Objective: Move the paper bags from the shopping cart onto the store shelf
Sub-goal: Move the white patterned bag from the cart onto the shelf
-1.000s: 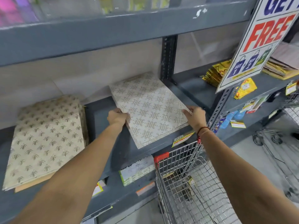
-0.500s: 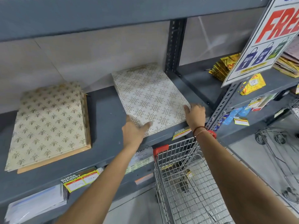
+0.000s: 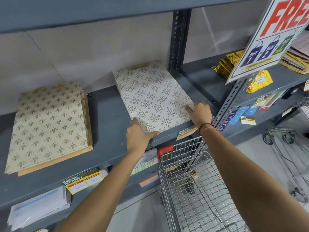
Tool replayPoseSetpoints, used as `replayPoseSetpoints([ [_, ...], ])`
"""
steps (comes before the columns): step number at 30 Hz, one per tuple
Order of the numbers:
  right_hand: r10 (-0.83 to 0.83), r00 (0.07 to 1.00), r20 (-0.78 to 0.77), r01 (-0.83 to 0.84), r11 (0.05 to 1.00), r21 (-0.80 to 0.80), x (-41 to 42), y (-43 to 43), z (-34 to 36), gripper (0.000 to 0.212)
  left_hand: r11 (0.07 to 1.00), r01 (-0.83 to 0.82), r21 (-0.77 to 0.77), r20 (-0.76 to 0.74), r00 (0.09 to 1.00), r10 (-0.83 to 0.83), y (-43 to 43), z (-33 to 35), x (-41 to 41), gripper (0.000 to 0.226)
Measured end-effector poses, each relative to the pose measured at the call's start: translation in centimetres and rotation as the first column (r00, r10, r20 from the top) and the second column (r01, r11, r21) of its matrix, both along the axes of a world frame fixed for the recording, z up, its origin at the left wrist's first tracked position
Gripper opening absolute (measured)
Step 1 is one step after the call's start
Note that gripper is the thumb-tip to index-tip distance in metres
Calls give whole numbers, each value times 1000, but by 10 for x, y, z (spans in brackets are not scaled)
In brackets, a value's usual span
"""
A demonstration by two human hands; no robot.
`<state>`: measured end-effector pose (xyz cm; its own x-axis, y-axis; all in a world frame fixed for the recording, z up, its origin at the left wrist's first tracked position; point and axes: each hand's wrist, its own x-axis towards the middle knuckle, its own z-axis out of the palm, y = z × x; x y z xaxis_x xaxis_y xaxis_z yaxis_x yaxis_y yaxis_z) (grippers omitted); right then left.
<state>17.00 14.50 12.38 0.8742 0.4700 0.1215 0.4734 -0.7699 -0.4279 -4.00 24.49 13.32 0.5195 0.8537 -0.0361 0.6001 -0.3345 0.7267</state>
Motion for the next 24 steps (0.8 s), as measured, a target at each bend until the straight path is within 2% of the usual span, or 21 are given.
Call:
replayPoseSetpoints([
  [5, 76, 992, -105, -75, 997, 16, 8, -9, 9, 55, 999, -14, 45, -47, 999, 16, -2, 2, 0, 77],
  [9, 255, 928, -271, -273, 961, -32, 24, -21, 23, 65, 998, 11, 60, -84, 996, -6, 0, 2, -1, 76],
  [11, 311, 899, -309, -351, 933, -81, 31, -26, 27, 78, 997, 37, 66, -113, 993, -29, 2, 1, -2, 70],
  [13, 329, 895, -301, -399, 892, -213, 38, -26, 30, 88, 995, 61, 82, -149, 988, -49, 3, 1, -2, 64],
  [17, 414, 894, -170, -443, 764, -470, 40, -17, 34, 80, 985, 113, 134, -237, 968, -79, 6, 5, -2, 61],
  [21, 445, 887, -124, -444, 747, -495, 38, -15, 35, 76, 976, 146, 161, -291, 952, -94, 7, 9, 1, 56],
  [24, 435, 892, -124, -437, 758, -485, 36, -17, 33, 71, 975, 149, 167, -273, 957, -100, 5, 11, -1, 48],
])
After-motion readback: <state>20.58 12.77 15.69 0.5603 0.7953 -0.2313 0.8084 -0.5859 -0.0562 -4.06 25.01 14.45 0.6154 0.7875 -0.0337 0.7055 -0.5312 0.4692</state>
